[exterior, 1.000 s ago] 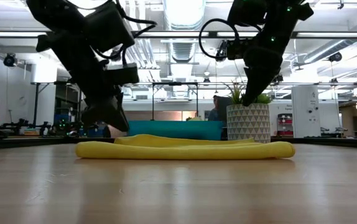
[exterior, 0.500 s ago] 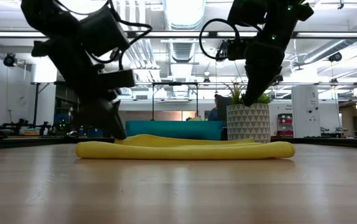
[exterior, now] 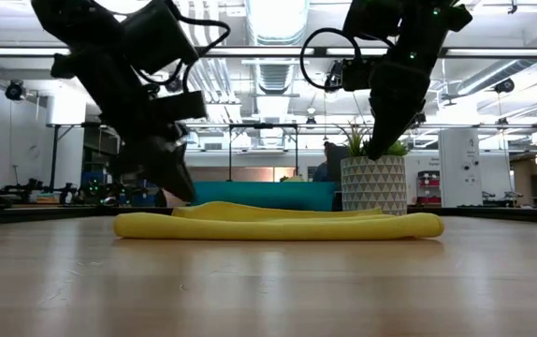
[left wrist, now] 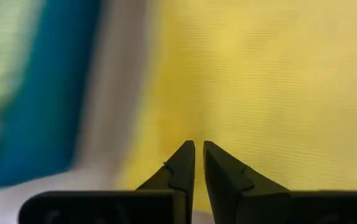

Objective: Fold microfiber towels
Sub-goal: Fold the yellow microfiber cloth

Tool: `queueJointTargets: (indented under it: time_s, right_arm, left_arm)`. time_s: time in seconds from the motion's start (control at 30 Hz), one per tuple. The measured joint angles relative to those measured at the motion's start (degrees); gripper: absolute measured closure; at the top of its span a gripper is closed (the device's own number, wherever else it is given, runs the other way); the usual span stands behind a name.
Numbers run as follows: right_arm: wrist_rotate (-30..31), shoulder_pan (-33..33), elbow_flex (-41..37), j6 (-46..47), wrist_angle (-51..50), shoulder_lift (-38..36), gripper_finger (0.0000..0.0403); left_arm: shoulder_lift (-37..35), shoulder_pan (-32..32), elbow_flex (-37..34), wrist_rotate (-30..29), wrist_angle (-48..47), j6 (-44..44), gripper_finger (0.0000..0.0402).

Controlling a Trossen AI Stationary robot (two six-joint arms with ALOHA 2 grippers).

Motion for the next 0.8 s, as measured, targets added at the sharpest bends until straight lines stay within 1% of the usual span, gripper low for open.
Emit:
queueJointTargets:
  time_s: [0.07, 0.1, 0.13, 0.17, 0.27, 0.37, 0.43, 0.53, 0.63, 0.7, 0.8]
  right_arm:
    - [-0.02, 0.00, 0.00, 0.00, -0.01, -0.04, 0.0319]
    - [-0.02, 0.00, 0.00, 0.00, 0.00, -0.04, 0.0318]
    - [-0.02, 0.00, 0.00, 0.00, 0.00, -0.04, 0.0319]
    - [-0.02, 0.00, 0.00, 0.00, 0.02, -0.04, 0.0319]
    - [0.00, 0.00, 0.00, -0.02, 0.08, -0.04, 0.0322]
    - [0.00, 0.11, 0.00, 0.00, 0.03, -0.05, 0.0325]
    - [-0.11, 0.21, 0.00, 0.00, -0.18, -0.06, 0.0325]
    - [-0.22, 0.38, 0.00, 0.03, -0.37, -0.08, 0.0323]
    - [-0.38, 0.50, 0.00, 2.75, -0.87, -0.15, 0.0318]
    - [-2.51, 0.49, 0.00, 5.58, -2.47, -0.25, 0.0313]
    - [-8.14, 0.52, -0.01, 10.14, -5.00, -0.26, 0.0298]
  left_arm:
    - [0.00, 0.04, -0.31, 6.20, 0.03, 0.18, 0.0382]
    - [0.18, 0.14, -0.56, 7.20, -0.06, 0.12, 0.0382]
    - [0.78, 0.22, -0.63, 6.65, 0.25, -0.05, 0.0382]
    - [1.22, 0.28, -0.76, 4.64, 0.62, -0.71, 0.0382]
    - [2.03, 0.53, -1.13, -3.85, 0.35, -2.61, 0.0382]
    - [2.14, 1.34, -1.13, -7.79, -0.36, -2.89, 0.0382]
    - [2.10, 2.00, -0.96, -9.06, -0.16, -2.94, 0.0382]
    - [1.88, 2.69, -0.31, -9.31, -0.16, -2.89, 0.0382]
    - [1.60, 2.68, 0.22, -9.38, -0.33, -2.89, 0.0382]
    - [1.18, 2.66, 0.44, -9.33, -0.43, -2.86, 0.0382]
    - [0.18, 2.54, 0.81, -9.34, -0.66, -2.87, 0.0382]
